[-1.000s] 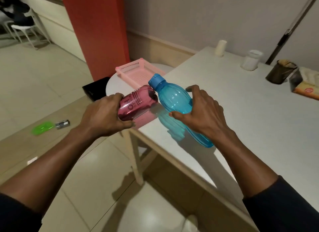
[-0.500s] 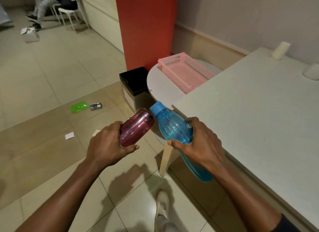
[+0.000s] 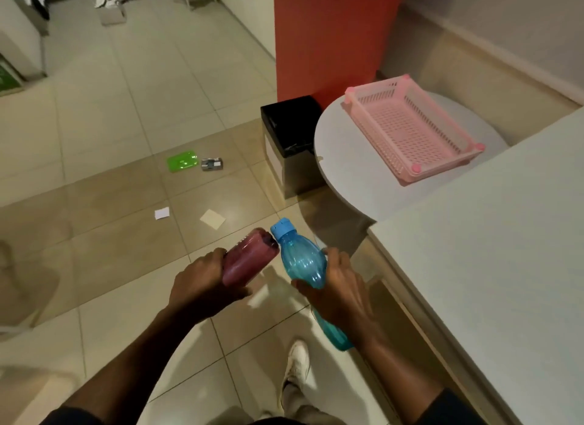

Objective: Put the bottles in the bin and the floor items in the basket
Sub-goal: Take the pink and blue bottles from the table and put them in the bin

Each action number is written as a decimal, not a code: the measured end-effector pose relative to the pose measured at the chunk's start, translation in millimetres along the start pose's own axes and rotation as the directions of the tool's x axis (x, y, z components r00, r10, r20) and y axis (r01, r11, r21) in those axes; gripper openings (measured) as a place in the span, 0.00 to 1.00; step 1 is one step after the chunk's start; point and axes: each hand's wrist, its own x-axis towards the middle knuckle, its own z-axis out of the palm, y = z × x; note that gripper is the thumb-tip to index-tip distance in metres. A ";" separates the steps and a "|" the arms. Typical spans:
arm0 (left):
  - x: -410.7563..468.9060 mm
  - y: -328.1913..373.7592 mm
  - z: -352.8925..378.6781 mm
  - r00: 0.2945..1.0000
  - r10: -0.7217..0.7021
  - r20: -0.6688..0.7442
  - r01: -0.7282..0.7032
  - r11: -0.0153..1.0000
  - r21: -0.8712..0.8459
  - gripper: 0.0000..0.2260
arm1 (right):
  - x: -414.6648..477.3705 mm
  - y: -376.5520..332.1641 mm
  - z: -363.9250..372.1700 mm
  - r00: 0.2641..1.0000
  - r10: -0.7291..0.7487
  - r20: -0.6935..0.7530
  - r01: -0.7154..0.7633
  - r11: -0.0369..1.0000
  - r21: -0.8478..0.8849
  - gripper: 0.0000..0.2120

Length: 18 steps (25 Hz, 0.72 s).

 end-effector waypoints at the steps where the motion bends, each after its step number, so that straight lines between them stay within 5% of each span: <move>1: 12.0 -4.8 6.7 1.000 0.006 0.009 -0.006 1.000 0.024 0.34 | 11.1 4.3 11.5 1.000 -0.023 0.009 0.023 1.000 0.007 0.36; 9: 91.3 -50.9 23.5 0.982 -0.113 0.154 0.111 0.994 0.023 0.39 | 96.7 -16.5 72.7 0.991 0.109 0.082 -0.117 0.988 0.102 0.37; 18: 240.3 -173.2 -4.6 0.953 -0.138 0.270 0.134 0.990 0.034 0.41 | 238.8 -88.5 110.0 0.969 0.234 0.078 -0.230 0.971 -0.061 0.37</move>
